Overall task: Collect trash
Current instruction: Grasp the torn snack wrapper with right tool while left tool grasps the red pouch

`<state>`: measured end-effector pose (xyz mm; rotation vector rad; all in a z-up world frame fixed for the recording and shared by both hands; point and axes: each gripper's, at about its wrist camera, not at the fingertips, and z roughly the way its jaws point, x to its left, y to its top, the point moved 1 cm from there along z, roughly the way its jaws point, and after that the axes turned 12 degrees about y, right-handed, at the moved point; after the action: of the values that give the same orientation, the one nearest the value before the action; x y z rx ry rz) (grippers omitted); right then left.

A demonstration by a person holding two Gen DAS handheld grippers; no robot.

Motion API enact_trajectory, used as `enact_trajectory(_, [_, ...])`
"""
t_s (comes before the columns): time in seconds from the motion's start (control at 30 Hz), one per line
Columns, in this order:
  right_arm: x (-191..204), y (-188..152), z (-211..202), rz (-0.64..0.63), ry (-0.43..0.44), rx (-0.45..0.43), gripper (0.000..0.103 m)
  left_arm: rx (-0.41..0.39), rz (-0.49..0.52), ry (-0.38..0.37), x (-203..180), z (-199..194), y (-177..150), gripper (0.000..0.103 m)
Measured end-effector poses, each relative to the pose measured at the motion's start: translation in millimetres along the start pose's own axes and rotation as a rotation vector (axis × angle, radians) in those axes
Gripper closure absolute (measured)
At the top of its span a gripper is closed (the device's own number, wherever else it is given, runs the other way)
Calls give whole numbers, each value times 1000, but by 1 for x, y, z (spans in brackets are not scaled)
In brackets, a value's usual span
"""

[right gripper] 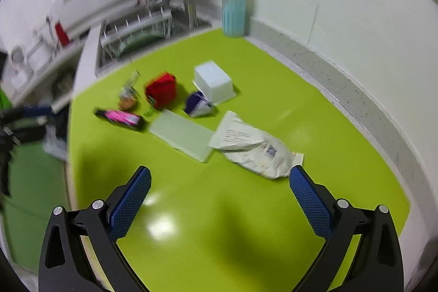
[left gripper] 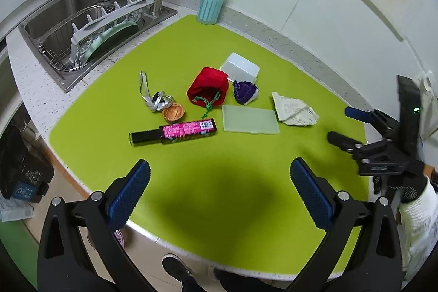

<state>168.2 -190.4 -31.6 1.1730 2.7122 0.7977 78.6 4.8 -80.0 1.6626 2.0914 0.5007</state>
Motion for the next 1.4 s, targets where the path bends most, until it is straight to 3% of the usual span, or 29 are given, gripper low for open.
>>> enact_trajectory(0.2, [-28, 10, 51, -116, 5, 136, 6, 32, -46, 16, 0, 23, 6, 3])
enact_trajectory(0.47, [-36, 12, 89, -268, 13, 231, 7, 69, -82, 35, 3, 44, 3, 3])
enact_trajectory(0.5, [-37, 11, 92, -272, 30, 242, 11, 72, -86, 38, 5, 45, 3, 3])
enact_trajectory(0.57, [-38, 12, 91, -263, 61, 239, 31, 76, -91, 43, 7, 48, 3, 3])
enact_trajectory(0.7, [-39, 13, 87, -252, 60, 231, 44, 85, -102, 43, 12, 53, 4, 3])
enact_trajectory(0.77, [-42, 13, 83, -238, 48, 227, 66, 87, -101, 46, 13, 55, 5, 3])
enact_trajectory(0.87, [-44, 13, 76, -211, 54, 215, 79, 88, -97, 48, 14, 58, 7, 3])
enact_trajectory(1.07, [-53, 16, 57, -99, 24, 153, 88, 82, -77, 40, 11, 60, 16, 3])
enact_trajectory(1.4, [-51, 13, 22, 63, 56, 92, 89, 71, 18, 25, -12, 89, 60, 3])
